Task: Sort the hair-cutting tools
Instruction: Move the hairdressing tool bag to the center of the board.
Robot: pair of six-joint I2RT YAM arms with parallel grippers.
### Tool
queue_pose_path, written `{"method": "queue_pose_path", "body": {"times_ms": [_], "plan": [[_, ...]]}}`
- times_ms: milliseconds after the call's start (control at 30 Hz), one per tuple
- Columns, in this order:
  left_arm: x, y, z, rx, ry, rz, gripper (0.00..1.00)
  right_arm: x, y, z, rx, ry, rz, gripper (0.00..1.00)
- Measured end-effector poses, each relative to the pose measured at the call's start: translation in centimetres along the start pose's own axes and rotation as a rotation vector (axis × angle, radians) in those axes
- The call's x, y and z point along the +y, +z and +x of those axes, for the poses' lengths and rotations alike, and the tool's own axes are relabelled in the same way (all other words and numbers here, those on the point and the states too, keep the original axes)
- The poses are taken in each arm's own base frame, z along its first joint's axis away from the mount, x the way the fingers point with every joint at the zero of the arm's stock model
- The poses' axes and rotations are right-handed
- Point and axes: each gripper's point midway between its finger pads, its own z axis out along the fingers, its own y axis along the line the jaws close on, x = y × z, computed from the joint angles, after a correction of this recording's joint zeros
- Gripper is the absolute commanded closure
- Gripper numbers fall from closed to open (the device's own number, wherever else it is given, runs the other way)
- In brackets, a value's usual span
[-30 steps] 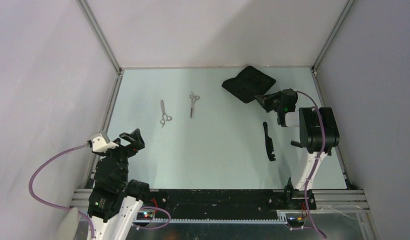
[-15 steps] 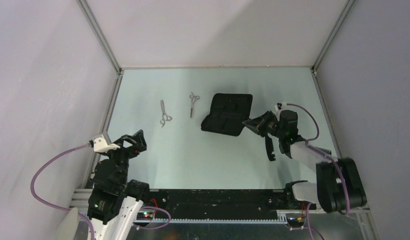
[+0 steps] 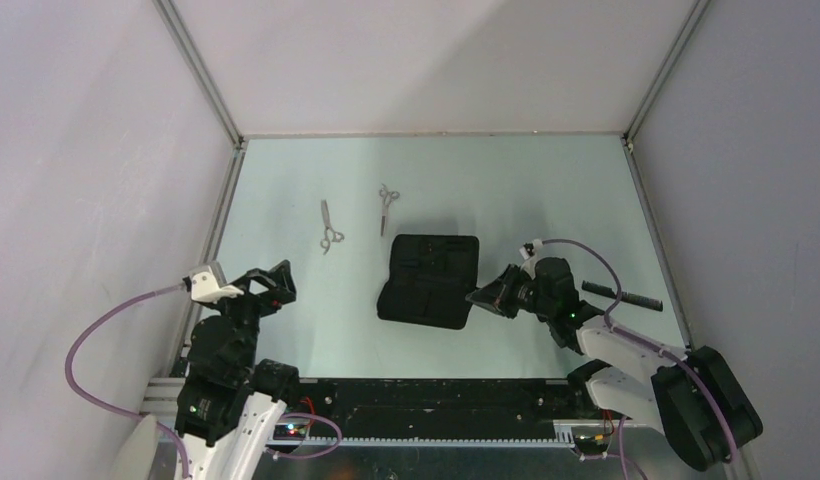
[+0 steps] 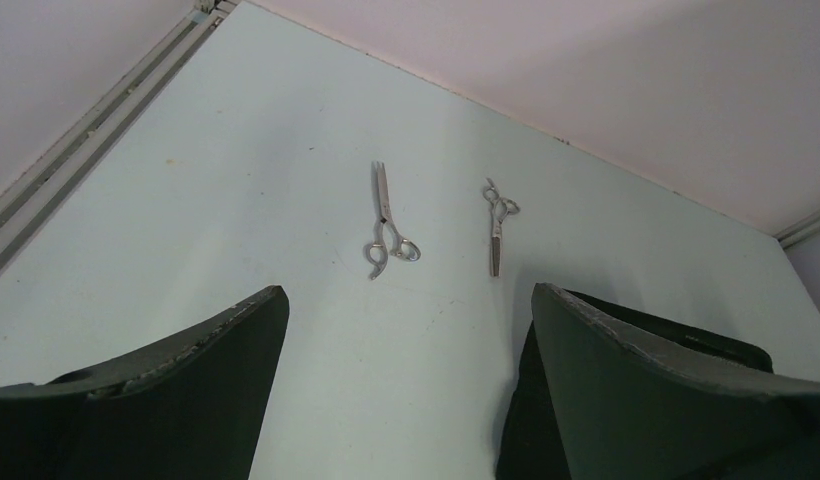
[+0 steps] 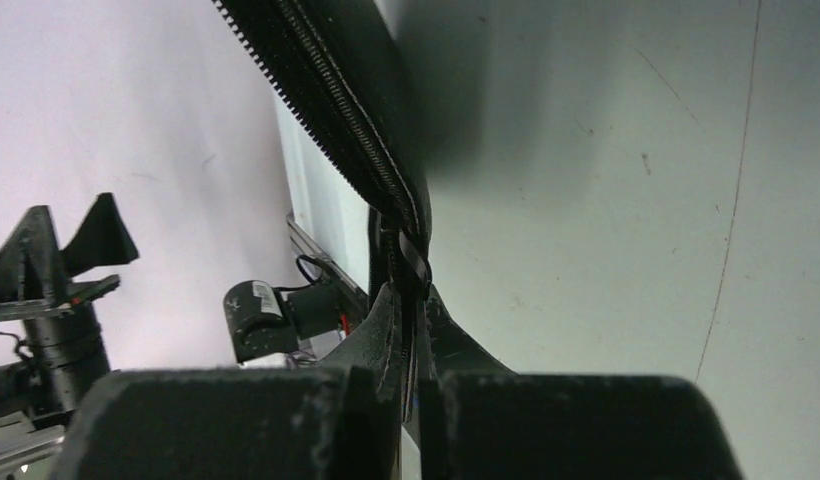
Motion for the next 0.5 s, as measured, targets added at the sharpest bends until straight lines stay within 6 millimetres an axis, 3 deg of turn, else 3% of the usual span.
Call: {"method": "queue_pose_path", "body": {"times_ms": [100,200,300,500], "plan": [[-0.1,0.2,0.3,0.017,0.005,0.000,0.02,-1.0,0.6,1.0,0.023,0.001,0.033,0.83],[-0.3,0.5,0.9,0.048,0.011,0.005,0.02,-1.7,0.9,1.3,0.028,-0.001,0.061,0.58],[-0.3,0.7,1.7,0.086,0.019,0.002,0.02,-2.4,0.8,1.1,0.010,-0.020,0.093,0.42],[-0.3,0.9,2.8,0.139,0.027,-0.005,0.02,-3.6,-0.9,-0.9,-0.084,-0.072,0.164,0.25]]}}
